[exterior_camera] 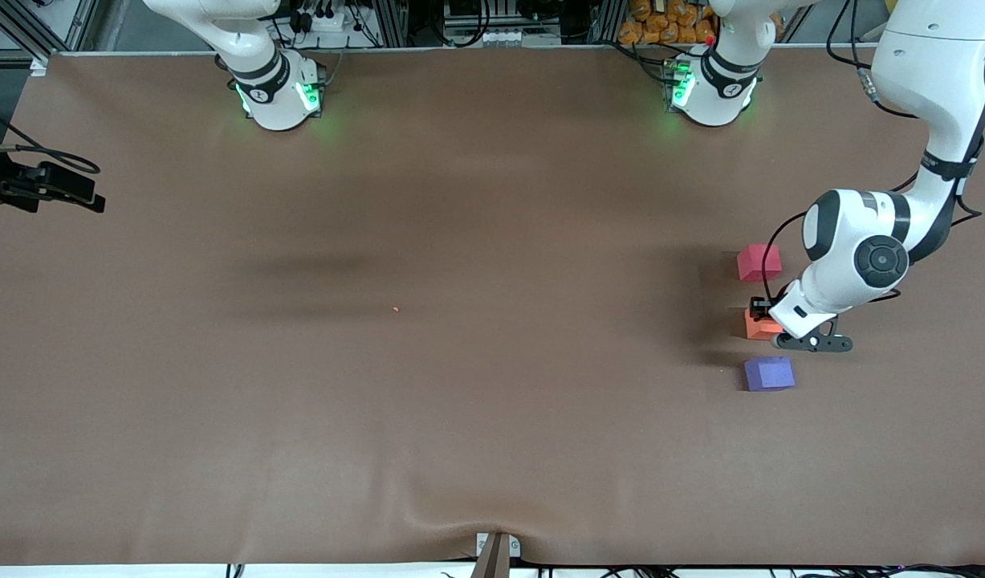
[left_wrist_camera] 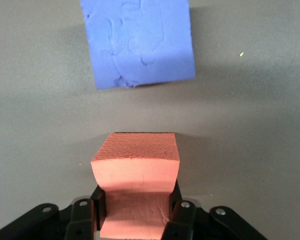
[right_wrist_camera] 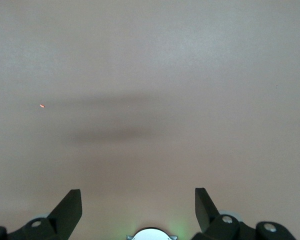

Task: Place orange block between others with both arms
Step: 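Lower the orange cube between the pink and purple cubes, open the left gripper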

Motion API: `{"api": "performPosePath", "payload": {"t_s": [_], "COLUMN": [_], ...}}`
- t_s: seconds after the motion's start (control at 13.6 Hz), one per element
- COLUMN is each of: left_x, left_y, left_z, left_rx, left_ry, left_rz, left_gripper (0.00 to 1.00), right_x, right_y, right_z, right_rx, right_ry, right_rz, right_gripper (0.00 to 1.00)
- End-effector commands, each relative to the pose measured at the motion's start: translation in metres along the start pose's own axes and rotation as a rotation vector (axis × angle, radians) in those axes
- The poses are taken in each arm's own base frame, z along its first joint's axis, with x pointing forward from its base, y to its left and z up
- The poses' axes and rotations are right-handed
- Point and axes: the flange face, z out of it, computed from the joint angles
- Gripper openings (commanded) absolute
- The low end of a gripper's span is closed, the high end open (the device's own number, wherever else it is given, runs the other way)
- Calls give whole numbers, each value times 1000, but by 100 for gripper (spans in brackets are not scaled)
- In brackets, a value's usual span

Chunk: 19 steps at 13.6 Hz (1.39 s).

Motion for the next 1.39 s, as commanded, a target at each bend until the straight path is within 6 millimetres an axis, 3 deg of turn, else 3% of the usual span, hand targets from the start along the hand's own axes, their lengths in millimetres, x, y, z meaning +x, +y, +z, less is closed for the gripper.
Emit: {"api": "performPosePath", "payload": {"t_s": [0.0,0.07,0.15,0.22,0.29,0.37,0.59,0.81,1.03,1.32], "left_x": [1,2,2,3,3,4,12,9,8,13], "left_y": [3,5,5,6,6,7,7,14,30,37], "left_z": [5,6,7,6,6,4,-28,-91,-190,-317], "left_rx": [3,2,2,2,1,1,10,43,95,-9], "left_ry": [21,20,20,22,22,27,69,91,105,23], "left_rz": [-2,1,1,2,3,4,-10,-9,5,-67], "left_gripper": [0,3,15,43,91,100,100,100,100,100], "right_x": [-1,-1,0,0,1,1,1,1,1,1], "right_y": [2,1,2,2,1,1,1,-1,-2,-2], "right_z": [-7,-11,-15,-15,-15,-15,-15,-15,-15,-15], "right_rx": [11,10,9,9,9,9,9,9,8,8], "right_ry": [20,32,47,52,53,53,52,52,51,53], "right_rz": [1,3,7,9,7,7,7,4,1,1], "right_gripper": [100,100,100,100,100,100,100,100,100,100]}}
